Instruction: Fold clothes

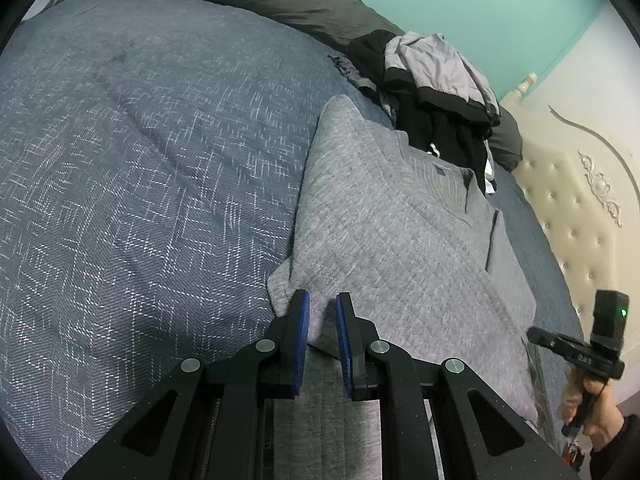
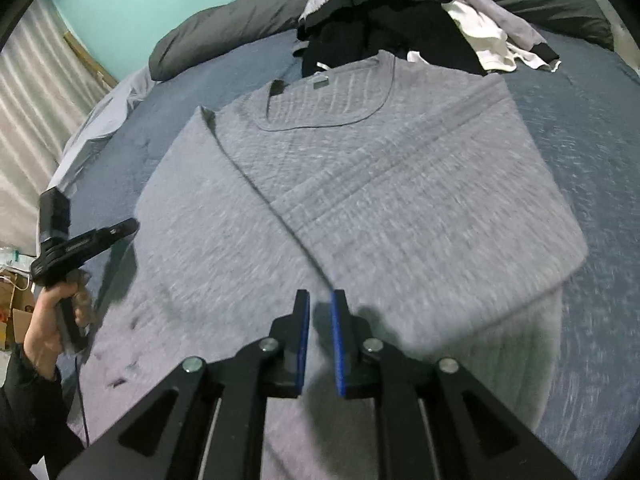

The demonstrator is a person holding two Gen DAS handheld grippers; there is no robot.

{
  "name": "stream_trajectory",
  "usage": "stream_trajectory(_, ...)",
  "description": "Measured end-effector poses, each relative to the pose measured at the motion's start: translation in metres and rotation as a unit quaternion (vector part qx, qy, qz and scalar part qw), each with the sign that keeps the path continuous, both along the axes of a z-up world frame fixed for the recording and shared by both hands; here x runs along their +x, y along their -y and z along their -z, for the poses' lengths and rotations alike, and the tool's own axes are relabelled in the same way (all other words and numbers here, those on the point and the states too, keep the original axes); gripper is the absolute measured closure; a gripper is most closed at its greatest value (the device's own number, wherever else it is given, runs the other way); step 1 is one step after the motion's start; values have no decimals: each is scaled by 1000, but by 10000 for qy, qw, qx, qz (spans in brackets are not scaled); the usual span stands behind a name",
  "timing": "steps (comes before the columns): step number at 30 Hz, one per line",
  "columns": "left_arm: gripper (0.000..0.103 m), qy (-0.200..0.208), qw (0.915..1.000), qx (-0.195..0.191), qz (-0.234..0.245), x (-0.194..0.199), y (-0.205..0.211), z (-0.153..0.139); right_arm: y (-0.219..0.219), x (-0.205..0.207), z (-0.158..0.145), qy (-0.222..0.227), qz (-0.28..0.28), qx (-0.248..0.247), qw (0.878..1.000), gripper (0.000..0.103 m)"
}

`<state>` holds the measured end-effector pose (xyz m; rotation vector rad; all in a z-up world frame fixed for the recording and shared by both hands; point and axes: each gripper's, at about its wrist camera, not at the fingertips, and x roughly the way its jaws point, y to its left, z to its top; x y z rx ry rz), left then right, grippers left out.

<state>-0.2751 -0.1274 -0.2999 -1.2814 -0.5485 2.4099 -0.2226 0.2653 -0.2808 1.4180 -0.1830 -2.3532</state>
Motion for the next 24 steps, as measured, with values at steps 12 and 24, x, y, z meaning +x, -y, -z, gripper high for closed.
stream_trajectory(12,88,47,10000,35,10,-1,0,0,-38,23,21,436,877,413,9943,93)
stream_trajectory(24,88,-76,9999,28,-108,17,24,-50,-69,65,-24,484,897,147,9947,86)
